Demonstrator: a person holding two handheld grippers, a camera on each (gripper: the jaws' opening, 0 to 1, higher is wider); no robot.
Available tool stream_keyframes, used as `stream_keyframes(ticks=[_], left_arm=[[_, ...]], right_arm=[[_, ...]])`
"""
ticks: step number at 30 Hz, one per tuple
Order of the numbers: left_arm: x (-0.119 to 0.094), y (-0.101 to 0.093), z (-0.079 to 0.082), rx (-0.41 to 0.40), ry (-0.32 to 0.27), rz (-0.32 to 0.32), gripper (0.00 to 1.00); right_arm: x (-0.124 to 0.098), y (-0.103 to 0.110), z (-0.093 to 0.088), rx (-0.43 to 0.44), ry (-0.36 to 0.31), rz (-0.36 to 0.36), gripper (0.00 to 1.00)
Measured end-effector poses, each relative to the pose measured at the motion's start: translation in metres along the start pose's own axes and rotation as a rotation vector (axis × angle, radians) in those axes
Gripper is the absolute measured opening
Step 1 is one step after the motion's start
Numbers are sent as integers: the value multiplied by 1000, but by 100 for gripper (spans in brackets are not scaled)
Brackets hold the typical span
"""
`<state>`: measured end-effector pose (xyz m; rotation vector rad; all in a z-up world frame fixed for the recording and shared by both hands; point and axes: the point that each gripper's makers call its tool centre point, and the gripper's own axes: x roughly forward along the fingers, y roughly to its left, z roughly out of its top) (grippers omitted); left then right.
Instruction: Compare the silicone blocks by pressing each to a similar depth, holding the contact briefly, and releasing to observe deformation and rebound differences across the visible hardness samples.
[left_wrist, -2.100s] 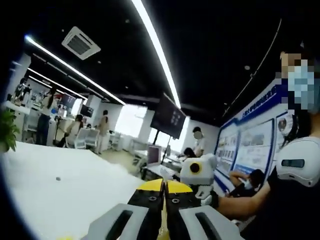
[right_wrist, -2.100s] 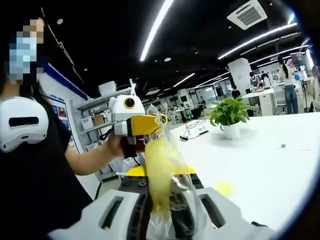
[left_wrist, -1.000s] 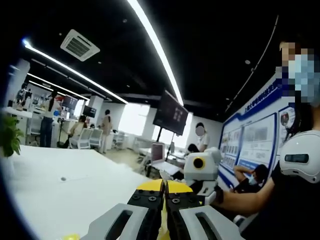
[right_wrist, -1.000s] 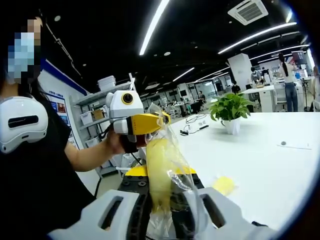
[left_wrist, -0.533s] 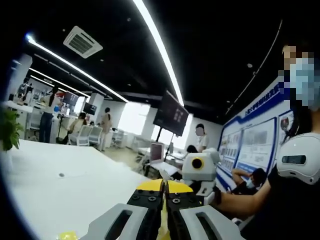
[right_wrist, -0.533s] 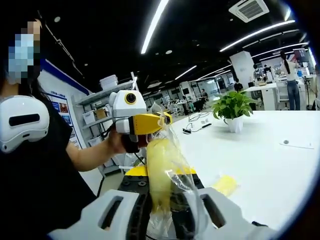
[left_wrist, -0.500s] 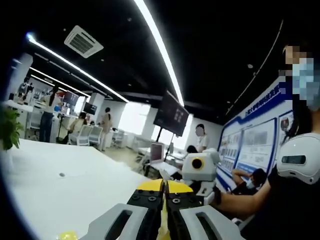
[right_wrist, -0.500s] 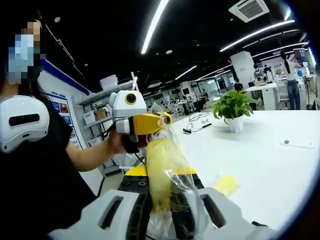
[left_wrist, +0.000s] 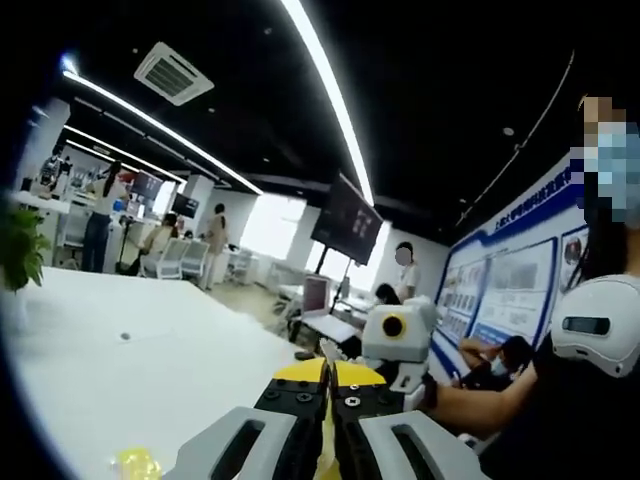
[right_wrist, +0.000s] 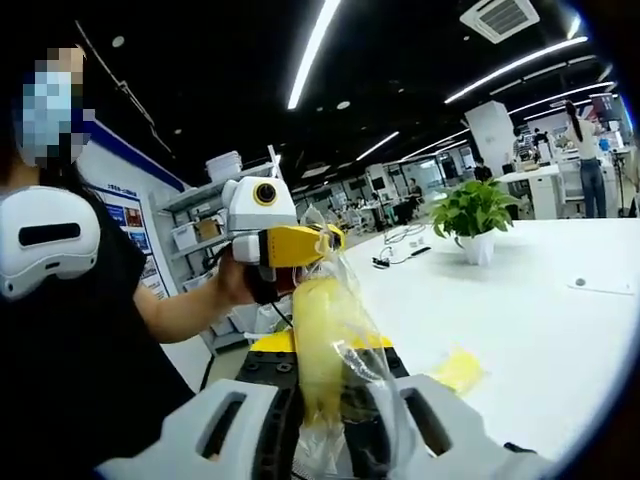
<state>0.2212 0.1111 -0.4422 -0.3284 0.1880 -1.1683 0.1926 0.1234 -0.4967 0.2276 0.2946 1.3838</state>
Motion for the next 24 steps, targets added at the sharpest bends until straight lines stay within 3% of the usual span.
stream_keyframes(ticks=[5, 24], left_arm=[[5, -3, 0, 41, 6, 1, 0], [10, 5, 0, 42, -10, 36, 0]], right_arm=[[-4, -2, 2, 0, -21, -12, 7], [-7, -11, 2, 13, -28, -35, 6]])
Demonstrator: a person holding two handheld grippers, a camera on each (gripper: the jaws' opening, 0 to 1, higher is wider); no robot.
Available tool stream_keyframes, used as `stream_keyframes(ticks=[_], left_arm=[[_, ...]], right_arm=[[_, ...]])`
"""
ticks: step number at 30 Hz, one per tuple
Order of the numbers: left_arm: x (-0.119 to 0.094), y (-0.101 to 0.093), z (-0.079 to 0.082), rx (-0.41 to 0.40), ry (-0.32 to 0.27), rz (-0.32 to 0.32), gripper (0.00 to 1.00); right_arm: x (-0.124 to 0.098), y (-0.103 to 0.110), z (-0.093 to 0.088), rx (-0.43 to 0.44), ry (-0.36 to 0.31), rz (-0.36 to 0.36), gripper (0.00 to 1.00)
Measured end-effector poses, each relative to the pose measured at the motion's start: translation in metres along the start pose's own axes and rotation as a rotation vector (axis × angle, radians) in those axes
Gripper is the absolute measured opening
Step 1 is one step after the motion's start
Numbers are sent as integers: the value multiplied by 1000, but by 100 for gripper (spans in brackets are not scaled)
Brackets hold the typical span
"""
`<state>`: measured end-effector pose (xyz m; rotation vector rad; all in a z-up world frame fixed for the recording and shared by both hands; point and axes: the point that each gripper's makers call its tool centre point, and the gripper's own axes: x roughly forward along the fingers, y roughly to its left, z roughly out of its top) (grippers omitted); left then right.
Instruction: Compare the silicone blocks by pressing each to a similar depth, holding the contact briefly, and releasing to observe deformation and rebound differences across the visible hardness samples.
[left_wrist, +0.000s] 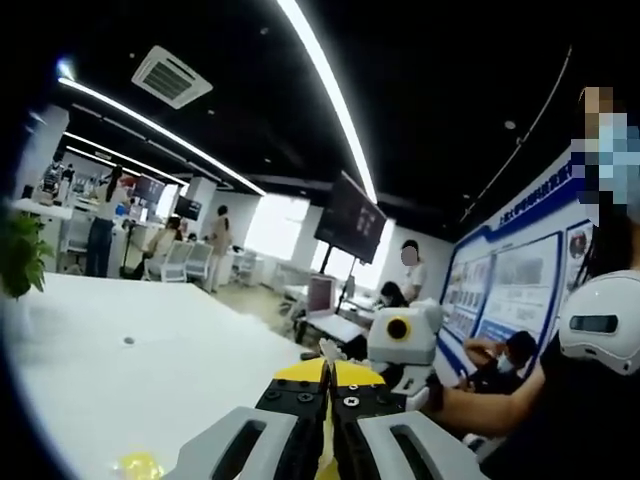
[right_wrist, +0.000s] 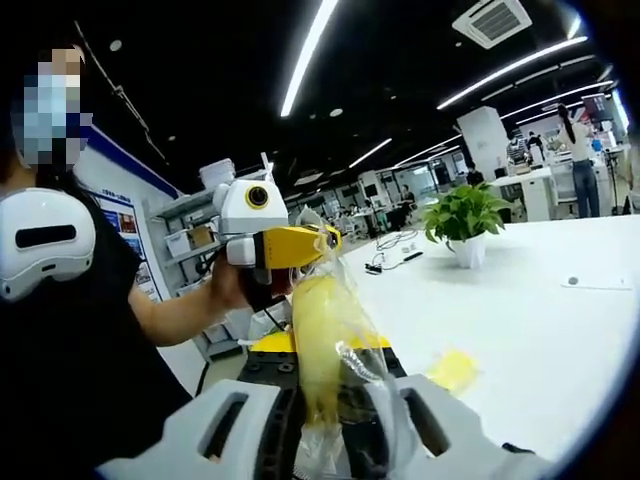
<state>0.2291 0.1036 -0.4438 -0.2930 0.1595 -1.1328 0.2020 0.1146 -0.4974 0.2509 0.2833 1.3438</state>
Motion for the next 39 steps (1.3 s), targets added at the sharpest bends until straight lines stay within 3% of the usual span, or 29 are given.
stream_keyframes(ticks=[20, 27, 33, 39], left_arm=[[3, 4, 2, -73, -13, 0, 0], [6, 1, 3, -60, -20, -5, 0], [5, 1, 2, -63, -26, -3, 0], [4, 5, -6, -60, -5, 14, 0]], right_arm=[[0, -5, 2, -9, -55, 1, 17], [-5, -10, 10, 22, -131, 9, 22], [-5, -17, 16, 17, -176, -24, 31], [-11, -35, 17, -34, -192, -119, 43]])
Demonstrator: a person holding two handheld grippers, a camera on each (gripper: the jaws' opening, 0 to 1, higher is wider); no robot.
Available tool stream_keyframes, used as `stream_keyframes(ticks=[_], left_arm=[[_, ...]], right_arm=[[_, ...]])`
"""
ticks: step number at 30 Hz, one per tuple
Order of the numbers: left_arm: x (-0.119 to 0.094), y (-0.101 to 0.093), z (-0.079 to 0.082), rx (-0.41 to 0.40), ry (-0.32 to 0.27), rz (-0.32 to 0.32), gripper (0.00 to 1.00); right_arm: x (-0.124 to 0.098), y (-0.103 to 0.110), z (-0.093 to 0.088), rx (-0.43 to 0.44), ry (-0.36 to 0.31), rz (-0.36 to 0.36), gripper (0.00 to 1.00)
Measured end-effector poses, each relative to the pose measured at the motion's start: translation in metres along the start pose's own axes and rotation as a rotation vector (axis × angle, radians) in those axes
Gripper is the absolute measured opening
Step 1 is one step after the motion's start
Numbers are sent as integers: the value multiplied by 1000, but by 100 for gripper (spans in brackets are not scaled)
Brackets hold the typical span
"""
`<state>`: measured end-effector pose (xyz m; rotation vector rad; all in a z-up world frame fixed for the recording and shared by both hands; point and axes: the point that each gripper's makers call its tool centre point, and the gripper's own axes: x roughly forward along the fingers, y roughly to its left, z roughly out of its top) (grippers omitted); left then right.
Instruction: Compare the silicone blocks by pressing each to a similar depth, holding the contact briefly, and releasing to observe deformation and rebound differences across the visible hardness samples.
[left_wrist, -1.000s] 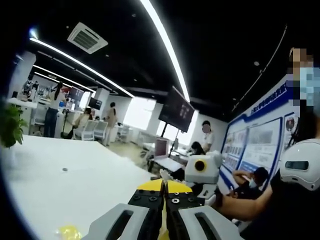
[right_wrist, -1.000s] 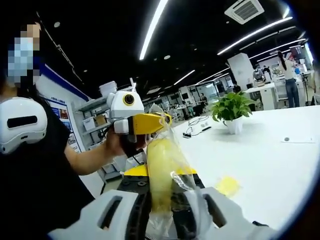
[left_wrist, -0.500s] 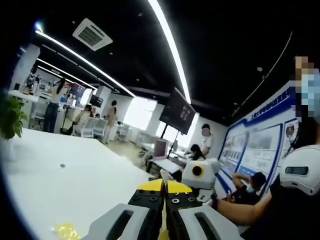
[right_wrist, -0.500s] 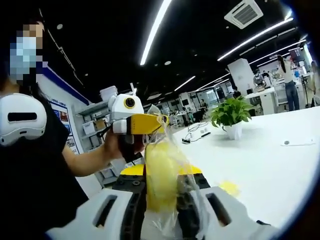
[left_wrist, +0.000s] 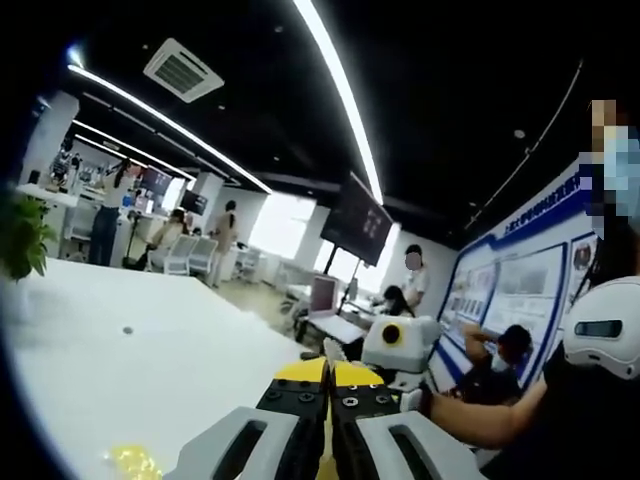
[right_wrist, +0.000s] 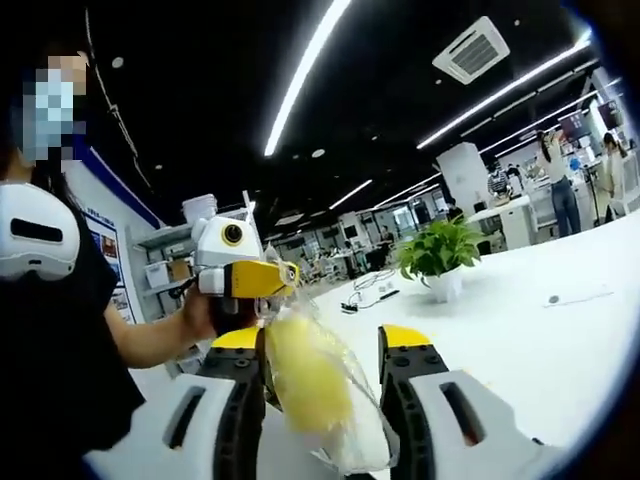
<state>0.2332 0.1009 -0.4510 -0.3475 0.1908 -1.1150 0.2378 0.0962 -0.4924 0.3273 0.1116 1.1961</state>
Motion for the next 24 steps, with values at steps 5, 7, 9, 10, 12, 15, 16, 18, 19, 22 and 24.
stream_keyframes(ticks=[5, 7, 9, 10, 12, 15, 16, 18, 19, 22, 24], left_arm=[[0, 3, -4, -10, -1, 9, 0], [-1, 6, -5, -16, -12, 15, 0], [-3, 9, -6, -33, -24, 19, 0], [-4, 10, -7, -43, -30, 21, 0], [-5, 13, -9, -46, -31, 32, 0], [-6, 17, -11, -60, -32, 46, 0], [-7, 20, -13, -65, -34, 59, 0], [-8, 22, -14, -68, -33, 72, 0], [-9, 22, -15, -69, -33, 73, 0], [-11, 26, -17, -78, -35, 85, 0], [-11, 28, -19, -93, -36, 89, 0]], right_arm=[[-2, -7, -2, -6, -16, -35, 52], [-3, -10, -3, -14, -17, -55, 55], [-4, -14, -6, -31, -6, -83, 56], [-5, -20, -9, -64, 11, -107, 55], [-5, -22, -14, -73, 29, -130, 57], [-7, -26, -23, -90, 52, -156, 57], [-7, -28, -26, -97, 63, -167, 58], [-9, -35, -36, -112, 95, -202, 60], [-9, -35, -39, -115, 93, -207, 60], [-11, -38, -46, -110, 102, -224, 63], [-13, -42, -50, -116, 103, -249, 68]])
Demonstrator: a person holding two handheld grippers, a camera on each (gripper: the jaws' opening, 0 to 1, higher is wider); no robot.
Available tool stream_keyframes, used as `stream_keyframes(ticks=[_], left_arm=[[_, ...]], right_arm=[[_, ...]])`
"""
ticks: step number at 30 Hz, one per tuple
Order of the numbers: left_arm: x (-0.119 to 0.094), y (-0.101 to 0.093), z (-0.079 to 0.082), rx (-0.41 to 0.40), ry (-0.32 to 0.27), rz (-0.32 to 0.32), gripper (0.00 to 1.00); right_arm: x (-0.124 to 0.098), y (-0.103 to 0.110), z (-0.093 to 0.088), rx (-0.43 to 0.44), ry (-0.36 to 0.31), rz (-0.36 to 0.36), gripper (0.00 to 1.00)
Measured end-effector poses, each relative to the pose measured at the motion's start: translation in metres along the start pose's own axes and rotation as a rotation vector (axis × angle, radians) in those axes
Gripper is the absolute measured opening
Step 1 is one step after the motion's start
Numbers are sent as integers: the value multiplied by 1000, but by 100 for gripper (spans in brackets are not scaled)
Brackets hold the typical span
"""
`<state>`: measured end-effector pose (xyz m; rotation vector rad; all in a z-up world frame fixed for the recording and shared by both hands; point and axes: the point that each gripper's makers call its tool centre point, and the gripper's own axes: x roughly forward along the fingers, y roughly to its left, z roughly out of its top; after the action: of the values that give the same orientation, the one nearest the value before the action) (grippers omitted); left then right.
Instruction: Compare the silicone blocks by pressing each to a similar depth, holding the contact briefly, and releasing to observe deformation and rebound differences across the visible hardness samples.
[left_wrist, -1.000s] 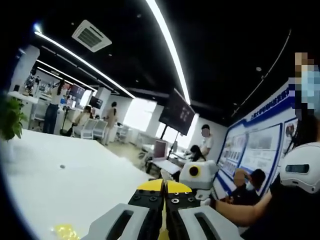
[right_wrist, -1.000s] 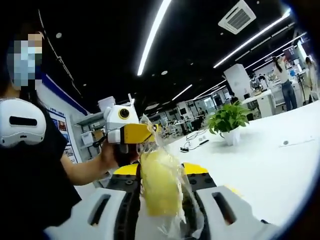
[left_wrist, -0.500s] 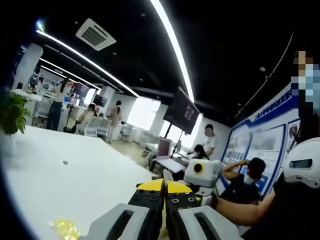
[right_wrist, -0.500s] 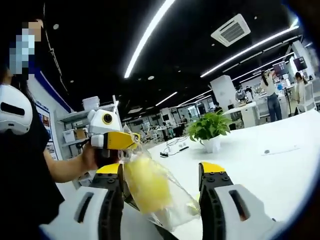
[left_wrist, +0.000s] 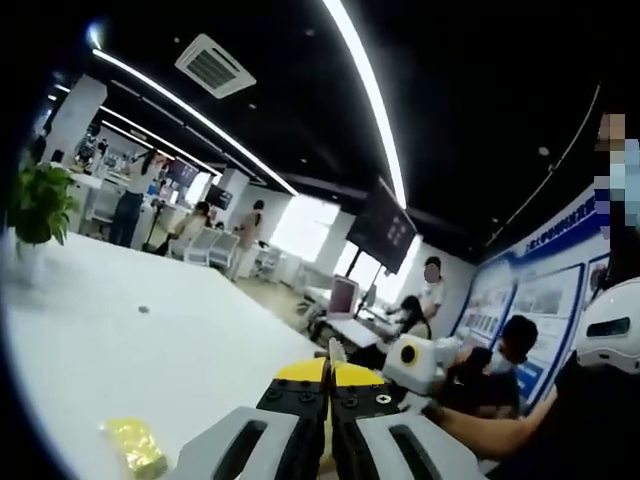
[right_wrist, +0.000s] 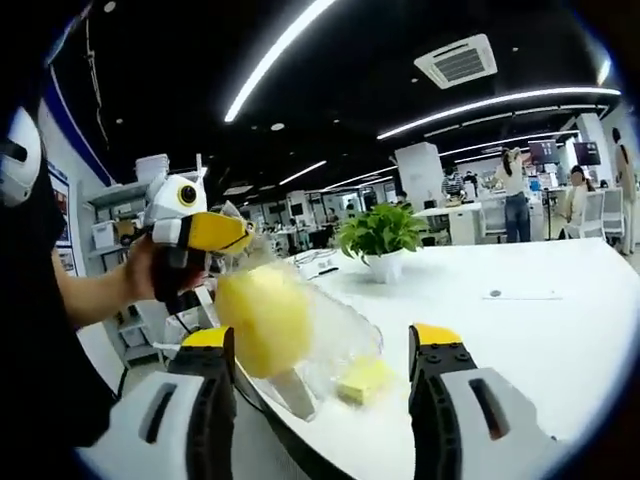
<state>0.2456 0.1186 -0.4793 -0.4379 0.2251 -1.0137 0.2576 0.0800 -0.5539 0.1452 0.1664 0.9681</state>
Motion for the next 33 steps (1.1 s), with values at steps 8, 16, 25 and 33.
stream_keyframes(ticks=[8, 16, 25, 33], left_arm=[[-1, 6, -5, -63, -13, 13, 0], [-1, 8, -8, -104, -15, 26, 0], [8, 10, -17, -95, -2, 39, 0], [21, 27, -26, -132, -23, 109, 0]], right_arm=[[-10, -22, -34, -16, 32, -117, 77], [-23, -44, -88, -19, 133, -209, 77], [-30, -54, -100, -105, 177, -272, 78], [-47, -63, -124, -103, 201, -317, 81]])
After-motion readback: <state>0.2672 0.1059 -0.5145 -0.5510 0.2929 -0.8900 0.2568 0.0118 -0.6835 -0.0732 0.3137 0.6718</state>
